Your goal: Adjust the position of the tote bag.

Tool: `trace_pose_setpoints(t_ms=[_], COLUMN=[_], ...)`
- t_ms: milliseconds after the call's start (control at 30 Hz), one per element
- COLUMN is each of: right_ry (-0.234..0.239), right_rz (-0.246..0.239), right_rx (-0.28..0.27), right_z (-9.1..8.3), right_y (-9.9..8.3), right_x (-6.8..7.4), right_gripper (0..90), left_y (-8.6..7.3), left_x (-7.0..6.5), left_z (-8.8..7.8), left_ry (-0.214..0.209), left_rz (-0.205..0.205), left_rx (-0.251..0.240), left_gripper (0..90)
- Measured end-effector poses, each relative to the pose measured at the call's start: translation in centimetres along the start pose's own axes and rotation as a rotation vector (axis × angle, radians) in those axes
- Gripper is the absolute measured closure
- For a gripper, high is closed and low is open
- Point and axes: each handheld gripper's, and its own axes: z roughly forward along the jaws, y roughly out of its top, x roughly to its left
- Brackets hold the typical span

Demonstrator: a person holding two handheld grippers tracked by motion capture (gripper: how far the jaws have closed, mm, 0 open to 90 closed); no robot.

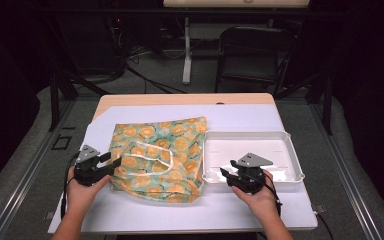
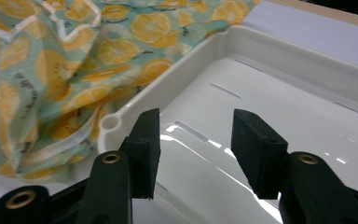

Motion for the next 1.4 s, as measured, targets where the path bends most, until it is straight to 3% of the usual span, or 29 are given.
trace_pose_setpoints(t_ms=[33,67,167,333,433,500,700,833,1033,1100,1133,1167,1200,1400], right_ry=[0.009,0.009,-0.012,0.003,0.011,0.018,0.031,0.041,0.066,0.078,0.081,0.087,0.091,0.102], right_rz=[-0.014,-0.025,-0.056,-0.068,-0.060,-0.055,-0.071,-0.065,-0.061,-0.065,-0.070,-0.069,-0.068,-0.068], right_rx=[0.005,0.015,0.050,0.071,0.067,0.058,0.031,0.022,0.012,0.015,0.016,0.016,0.015,0.022], right_z=[0.1,0.2,0.4,0.4,0.4,0.4,0.5,0.7,1.5,1.8,2.1,2.2,2.3,2.7], right_y=[0.1,0.1,0.0,0.0,0.0,0.1,0.4,0.7,1.1,1.3,1.3,1.4,1.4,1.5], right_x=[0.2,0.5,1.0,1.1,0.9,0.9,1.1,1.1,1.3,1.4,1.5,1.6,1.6,1.6], right_gripper=[52.4,52.5,56.0,62.0,64.1,65.4,68.4,69.9,71.0,71.1,71.2,71.2,71.2,71.2], left_y=[0.0,0.2,0.4,0.7,0.8,1.0,1.3,1.2,0.8,0.7,0.5,0.5,0.2,-0.2], left_x=[0.0,-0.5,-0.8,-1.1,-1.2,-1.5,-2.9,-3.5,-5.1,-5.9,-6.7,-6.7,-7.5,-8.6], left_z=[0.0,0.0,0.0,-0.6,-1.0,-1.3,-2.2,-2.5,-2.9,-2.9,-2.7,-2.7,-2.4,-1.9], left_ry=[0.000,0.010,0.001,-0.027,-0.041,-0.076,-0.126,-0.138,-0.172,-0.191,-0.208,-0.208,-0.200,-0.218], left_rz=[0.000,0.030,0.042,0.046,0.061,0.072,0.144,0.158,0.214,0.241,0.275,0.275,0.308,0.333], left_rx=[0.000,-0.002,0.005,0.016,0.018,0.013,0.016,0.023,0.048,0.054,0.077,0.077,0.096,0.114], left_gripper=[50.4,50.3,50.3,51.1,52.3,55.3,54.0,53.0,52.6,53.0,56.6,58.6,59.8,60.1])
